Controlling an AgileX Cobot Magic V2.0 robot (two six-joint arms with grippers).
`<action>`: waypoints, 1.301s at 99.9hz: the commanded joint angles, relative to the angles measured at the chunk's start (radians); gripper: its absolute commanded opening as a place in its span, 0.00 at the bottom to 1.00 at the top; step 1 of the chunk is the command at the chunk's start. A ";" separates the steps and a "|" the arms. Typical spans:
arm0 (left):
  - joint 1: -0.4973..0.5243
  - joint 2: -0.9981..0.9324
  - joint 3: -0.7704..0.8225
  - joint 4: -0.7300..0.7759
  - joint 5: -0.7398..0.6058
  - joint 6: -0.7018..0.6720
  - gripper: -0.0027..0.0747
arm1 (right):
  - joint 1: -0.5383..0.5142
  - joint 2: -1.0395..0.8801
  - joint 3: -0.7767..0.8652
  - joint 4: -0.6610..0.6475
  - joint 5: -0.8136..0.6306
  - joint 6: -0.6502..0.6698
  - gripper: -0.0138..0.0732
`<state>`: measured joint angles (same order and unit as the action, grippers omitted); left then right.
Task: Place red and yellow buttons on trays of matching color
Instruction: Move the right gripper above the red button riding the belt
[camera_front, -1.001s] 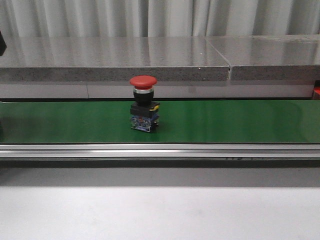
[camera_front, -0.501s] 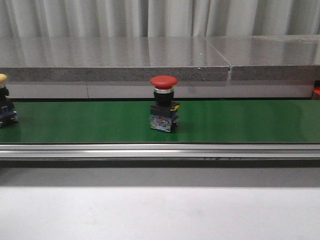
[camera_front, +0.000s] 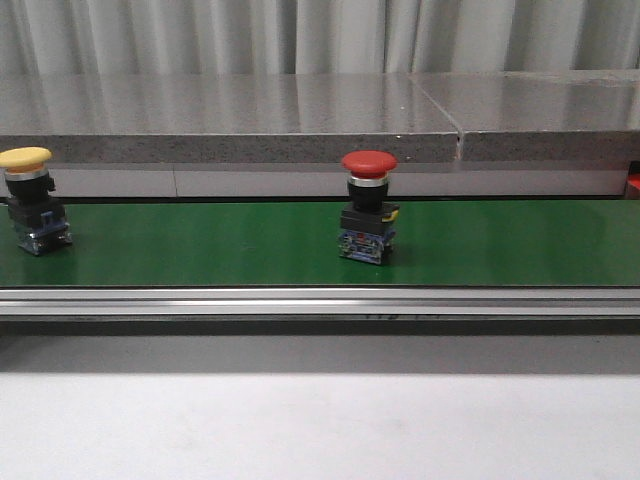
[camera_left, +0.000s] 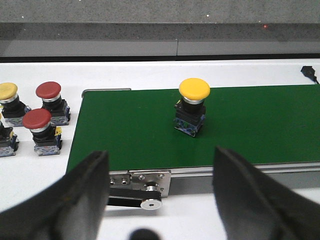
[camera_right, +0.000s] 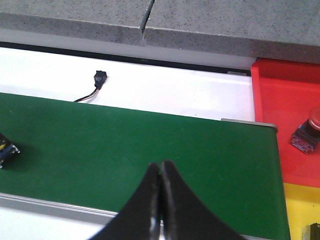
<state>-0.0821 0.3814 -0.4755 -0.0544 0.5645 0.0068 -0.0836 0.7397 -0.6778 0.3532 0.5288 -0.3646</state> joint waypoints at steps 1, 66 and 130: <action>-0.008 -0.032 -0.011 -0.012 -0.068 0.001 0.31 | 0.003 -0.006 -0.025 0.014 -0.063 -0.007 0.08; -0.008 -0.052 -0.002 -0.012 -0.068 0.001 0.01 | 0.003 -0.006 -0.025 0.016 -0.022 -0.007 0.08; -0.008 -0.052 -0.002 -0.012 -0.068 0.001 0.01 | 0.003 -0.006 -0.025 0.032 0.038 -0.007 0.92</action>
<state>-0.0821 0.3208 -0.4506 -0.0544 0.5693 0.0076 -0.0836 0.7397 -0.6778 0.3557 0.6385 -0.3653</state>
